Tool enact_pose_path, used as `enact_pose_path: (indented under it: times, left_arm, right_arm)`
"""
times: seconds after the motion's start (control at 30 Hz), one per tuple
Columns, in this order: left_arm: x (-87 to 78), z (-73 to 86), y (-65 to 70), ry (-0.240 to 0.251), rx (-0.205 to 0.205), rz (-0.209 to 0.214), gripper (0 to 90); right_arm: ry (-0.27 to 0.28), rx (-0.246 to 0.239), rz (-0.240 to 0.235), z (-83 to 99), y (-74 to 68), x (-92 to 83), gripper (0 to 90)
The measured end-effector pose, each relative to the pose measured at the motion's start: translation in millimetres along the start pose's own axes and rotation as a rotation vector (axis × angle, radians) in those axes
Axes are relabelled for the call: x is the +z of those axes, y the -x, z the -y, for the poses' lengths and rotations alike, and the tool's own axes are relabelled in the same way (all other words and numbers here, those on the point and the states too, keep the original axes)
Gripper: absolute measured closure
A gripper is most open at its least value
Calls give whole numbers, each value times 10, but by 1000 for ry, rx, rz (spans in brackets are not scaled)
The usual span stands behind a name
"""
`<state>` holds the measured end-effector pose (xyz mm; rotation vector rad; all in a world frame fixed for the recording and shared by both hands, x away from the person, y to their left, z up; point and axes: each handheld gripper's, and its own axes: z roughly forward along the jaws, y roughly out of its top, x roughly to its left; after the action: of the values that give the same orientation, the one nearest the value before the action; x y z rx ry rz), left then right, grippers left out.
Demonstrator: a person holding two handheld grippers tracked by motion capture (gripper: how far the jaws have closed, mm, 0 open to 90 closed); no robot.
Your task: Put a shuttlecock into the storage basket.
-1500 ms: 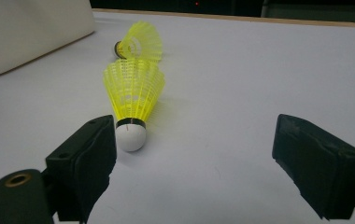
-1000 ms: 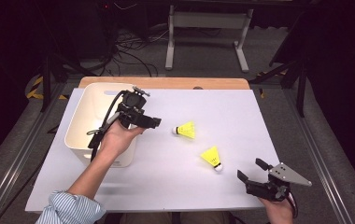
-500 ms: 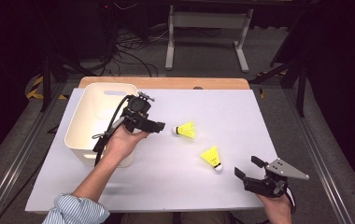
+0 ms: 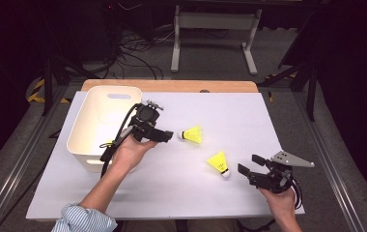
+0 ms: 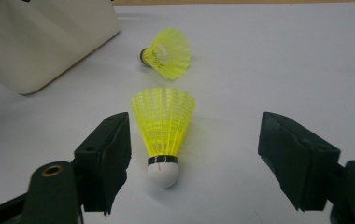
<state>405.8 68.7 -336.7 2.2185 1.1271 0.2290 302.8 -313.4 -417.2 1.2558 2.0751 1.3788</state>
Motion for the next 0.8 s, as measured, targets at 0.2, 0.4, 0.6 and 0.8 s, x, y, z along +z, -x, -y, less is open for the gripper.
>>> enact_pose_path:
  times: [0.2, 0.4, 0.6, 0.8]
  left_arm:
    - [40, 22, 30, 1, -5, 11, 282]
    - [87, 29, 79, -3, 2, 11, 278]
    - [144, 28, 126, -7, 5, 21, 282]
    - [198, 22, 174, -10, 7, 25, 282]
  right_arm:
    - [-24, -31, -14, -124, -48, 107, 325]
    - [-43, -48, -19, -212, -78, 185, 361]
    - [-70, -59, -30, -310, -107, 286, 386]
    - [-90, -61, -33, -404, -118, 367, 396]
